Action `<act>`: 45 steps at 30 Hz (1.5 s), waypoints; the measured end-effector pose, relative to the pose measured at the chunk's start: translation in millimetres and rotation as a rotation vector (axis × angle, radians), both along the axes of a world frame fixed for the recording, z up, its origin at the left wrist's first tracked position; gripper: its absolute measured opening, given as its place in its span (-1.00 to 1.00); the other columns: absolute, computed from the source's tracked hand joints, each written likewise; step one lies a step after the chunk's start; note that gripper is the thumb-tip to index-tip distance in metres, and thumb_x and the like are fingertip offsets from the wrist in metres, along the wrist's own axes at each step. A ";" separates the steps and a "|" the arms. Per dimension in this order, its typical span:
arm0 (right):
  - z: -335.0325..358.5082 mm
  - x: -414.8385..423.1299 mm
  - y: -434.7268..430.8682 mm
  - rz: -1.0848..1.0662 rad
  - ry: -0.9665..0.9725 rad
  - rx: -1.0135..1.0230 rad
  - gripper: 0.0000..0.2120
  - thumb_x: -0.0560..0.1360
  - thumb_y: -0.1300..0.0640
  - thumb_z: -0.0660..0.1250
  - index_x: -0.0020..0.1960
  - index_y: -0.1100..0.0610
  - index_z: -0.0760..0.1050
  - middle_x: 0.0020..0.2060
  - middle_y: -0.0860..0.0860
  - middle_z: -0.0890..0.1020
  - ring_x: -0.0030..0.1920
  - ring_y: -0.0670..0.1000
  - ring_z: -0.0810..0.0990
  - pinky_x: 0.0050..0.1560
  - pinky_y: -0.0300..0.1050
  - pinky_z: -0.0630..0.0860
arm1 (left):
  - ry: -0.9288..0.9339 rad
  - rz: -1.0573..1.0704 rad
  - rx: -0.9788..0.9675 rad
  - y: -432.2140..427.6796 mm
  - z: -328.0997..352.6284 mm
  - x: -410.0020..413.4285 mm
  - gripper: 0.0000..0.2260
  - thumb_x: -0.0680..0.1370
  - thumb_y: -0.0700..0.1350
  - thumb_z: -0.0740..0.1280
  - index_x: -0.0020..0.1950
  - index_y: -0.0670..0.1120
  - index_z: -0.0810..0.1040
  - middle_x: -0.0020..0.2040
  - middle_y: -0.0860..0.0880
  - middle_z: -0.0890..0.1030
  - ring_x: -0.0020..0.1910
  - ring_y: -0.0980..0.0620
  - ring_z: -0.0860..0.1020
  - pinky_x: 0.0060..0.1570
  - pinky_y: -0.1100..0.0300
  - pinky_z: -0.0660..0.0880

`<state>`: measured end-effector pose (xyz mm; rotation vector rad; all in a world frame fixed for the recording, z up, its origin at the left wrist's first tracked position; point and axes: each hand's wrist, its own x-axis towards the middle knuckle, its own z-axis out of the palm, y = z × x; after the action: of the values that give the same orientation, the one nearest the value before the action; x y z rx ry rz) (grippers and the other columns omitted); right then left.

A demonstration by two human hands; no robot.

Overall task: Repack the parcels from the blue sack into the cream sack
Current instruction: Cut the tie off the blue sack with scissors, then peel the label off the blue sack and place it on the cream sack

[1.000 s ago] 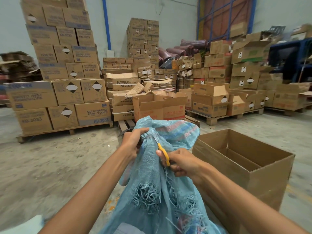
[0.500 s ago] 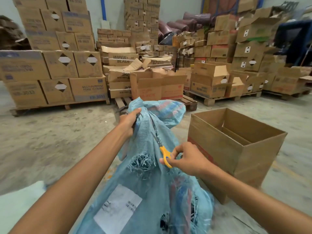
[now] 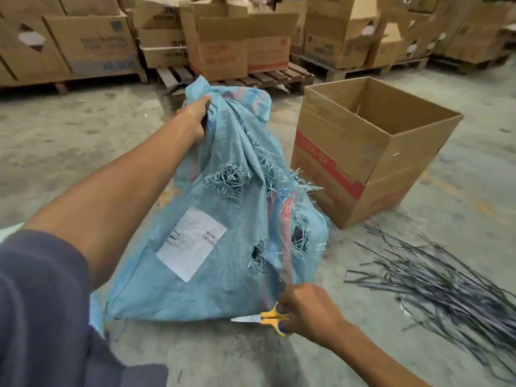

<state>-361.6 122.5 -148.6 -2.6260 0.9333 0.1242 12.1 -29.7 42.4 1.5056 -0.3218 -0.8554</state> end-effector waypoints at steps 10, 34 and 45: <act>-73.2 7.3 34.6 -0.255 0.152 0.167 -0.84 0.30 0.04 0.44 -0.14 -0.03 0.53 -0.04 0.02 0.66 0.02 0.10 0.64 -0.20 -0.19 0.33 | -0.027 -0.073 0.049 33.9 7.7 -38.4 -0.69 0.58 0.07 0.35 -0.30 -0.03 0.45 -0.51 0.07 0.52 -0.64 0.15 0.45 -0.57 0.37 0.41; 192.9 112.7 -120.9 -0.304 -0.664 -0.099 -0.65 0.54 0.02 0.30 0.30 0.06 0.51 0.16 0.01 0.58 0.16 0.01 0.54 0.16 -0.02 0.51 | -0.100 -0.282 0.044 54.7 29.0 -54.2 -0.84 0.57 0.01 0.37 -0.03 -0.08 0.55 -0.34 0.02 0.64 -0.48 0.16 0.53 -0.52 0.35 0.43; 230.0 154.8 -186.8 -0.480 -0.600 0.574 -0.79 0.60 0.08 0.23 0.16 0.13 0.51 -0.04 0.01 0.53 -0.09 -0.04 0.48 0.09 -0.05 0.48 | -0.229 -0.518 -0.021 39.2 28.0 -57.9 -0.89 0.59 -0.10 0.37 -0.01 -0.13 0.63 -0.12 0.00 0.69 -0.11 0.09 0.62 -0.16 0.27 0.49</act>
<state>-206.8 -64.4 81.4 -1.7058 1.0647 -0.4279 -45.8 9.5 70.4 1.5254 -0.9148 -1.0763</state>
